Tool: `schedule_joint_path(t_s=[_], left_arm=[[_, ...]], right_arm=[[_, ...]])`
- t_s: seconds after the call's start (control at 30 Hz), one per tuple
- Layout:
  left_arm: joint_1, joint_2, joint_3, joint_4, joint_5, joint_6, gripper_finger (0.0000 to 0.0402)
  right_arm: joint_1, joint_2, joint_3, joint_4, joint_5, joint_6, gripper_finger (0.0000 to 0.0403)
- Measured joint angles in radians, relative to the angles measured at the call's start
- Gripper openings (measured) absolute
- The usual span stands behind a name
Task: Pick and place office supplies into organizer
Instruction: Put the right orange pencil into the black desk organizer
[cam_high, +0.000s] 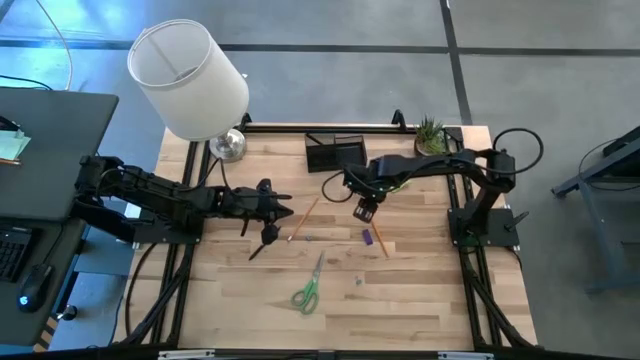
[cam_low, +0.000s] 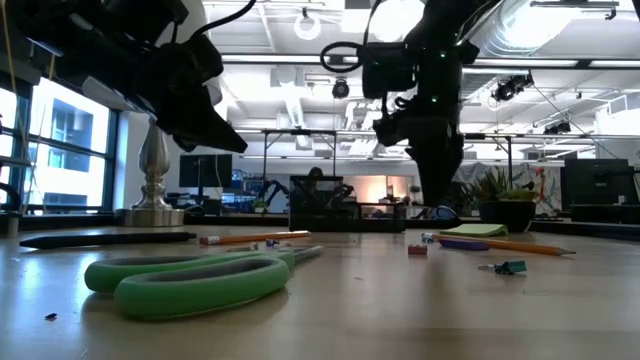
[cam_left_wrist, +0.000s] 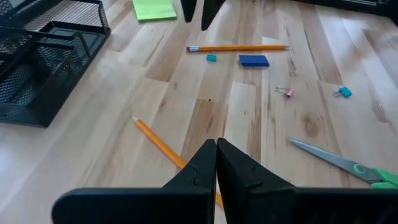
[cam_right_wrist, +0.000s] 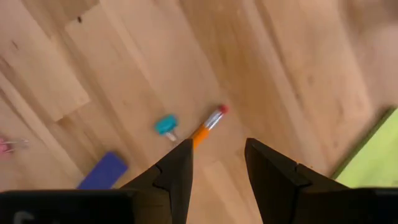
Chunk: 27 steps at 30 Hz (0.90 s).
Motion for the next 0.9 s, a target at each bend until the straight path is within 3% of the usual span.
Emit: schedule_joint_path(t_s=[0.4, 0.9], left_arm=[[0.000, 0.000, 0.000, -0.062, 0.027, -0.023, 0.0001], [0.000, 0.000, 0.000, -0.059, 0.028, -0.016, 0.0001]], right_arm=[[0.090, 0.000, -0.137, 0.040, 0.002, 0.219, 0.0116], [0.139, 0.006, -0.132, 0.117, -0.031, 0.321, 0.0088]])
